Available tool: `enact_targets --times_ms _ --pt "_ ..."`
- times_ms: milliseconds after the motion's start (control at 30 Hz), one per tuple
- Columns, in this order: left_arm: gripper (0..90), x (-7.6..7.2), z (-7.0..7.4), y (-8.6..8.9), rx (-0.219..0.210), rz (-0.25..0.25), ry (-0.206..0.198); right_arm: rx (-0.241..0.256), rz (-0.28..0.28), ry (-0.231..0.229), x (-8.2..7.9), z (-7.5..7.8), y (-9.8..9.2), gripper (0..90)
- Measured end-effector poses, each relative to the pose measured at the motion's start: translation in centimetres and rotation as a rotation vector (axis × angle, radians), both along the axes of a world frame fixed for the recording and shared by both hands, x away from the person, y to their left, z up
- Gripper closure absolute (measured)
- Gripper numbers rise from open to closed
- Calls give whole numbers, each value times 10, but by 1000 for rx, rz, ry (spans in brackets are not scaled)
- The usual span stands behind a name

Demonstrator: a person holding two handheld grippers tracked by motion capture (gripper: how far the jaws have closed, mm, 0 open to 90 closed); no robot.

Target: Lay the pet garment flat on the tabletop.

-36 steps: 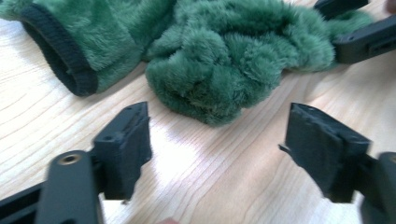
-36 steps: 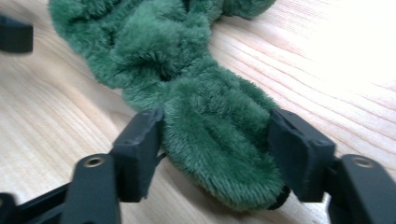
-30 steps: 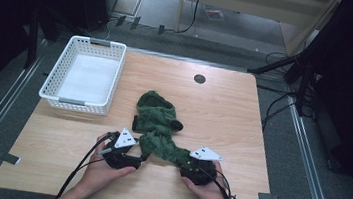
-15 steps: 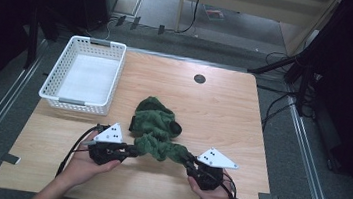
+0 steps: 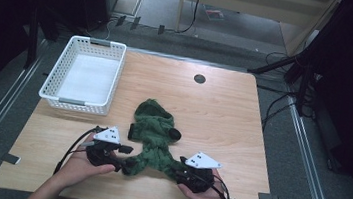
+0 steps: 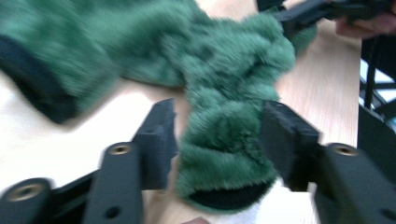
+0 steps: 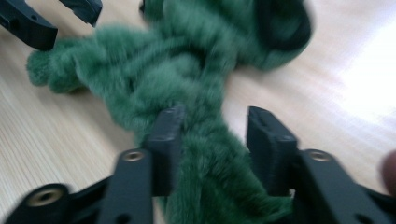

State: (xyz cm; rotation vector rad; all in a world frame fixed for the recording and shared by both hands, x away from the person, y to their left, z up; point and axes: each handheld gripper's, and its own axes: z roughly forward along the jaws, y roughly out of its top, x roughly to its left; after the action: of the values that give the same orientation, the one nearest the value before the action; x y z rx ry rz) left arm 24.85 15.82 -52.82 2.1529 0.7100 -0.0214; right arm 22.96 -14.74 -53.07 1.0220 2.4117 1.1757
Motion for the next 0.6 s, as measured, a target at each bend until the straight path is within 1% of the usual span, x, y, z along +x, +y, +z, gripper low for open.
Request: enact_targets --times_ms 67,133,167,200,300,333,400,433,467,500,533,567,600 --pt "612 -4 -3 -5 47 -29 -10 -15 26 23 0 -5 1 686" --pt "703 -7 -6 -8 101 -62 -24 -12 34 39 0 -6 0 726" --pt "739 -8 -7 -8 128 -72 -34 -8 36 43 0 -6 -2 740" --pt "777 -8 -8 -7 146 -72 -46 -5 37 50 0 -6 -3 754" --pt "871 -8 -10 0 151 -75 -31 -2 40 70 -1 -7 -9 781" --pt "879 -8 -10 2 153 -72 -26 -4 41 71 -2 -7 -11 781" --pt "872 -7 -10 7 141 -70 -14 -19 52 61 -5 -6 -12 764" --pt "845 -7 -10 9 126 -71 -10 -21 54 56 -6 -6 -12 733" --pt "782 -7 -8 12 99 -72 -5 -15 60 56 -6 -4 -12 691" --pt "660 -6 -6 14 63 -56 -8 2 65 54 -6 -1 -13 650" --pt "547 -5 -3 17 16 -41 -2 33 63 46 -5 4 -13 609" --pt "479 -2 0 22 -48 -22 7 71 60 37 -3 10 -14 575" --pt "442 2 2 27 -116 12 21 115 56 26 0 17 -15 555"
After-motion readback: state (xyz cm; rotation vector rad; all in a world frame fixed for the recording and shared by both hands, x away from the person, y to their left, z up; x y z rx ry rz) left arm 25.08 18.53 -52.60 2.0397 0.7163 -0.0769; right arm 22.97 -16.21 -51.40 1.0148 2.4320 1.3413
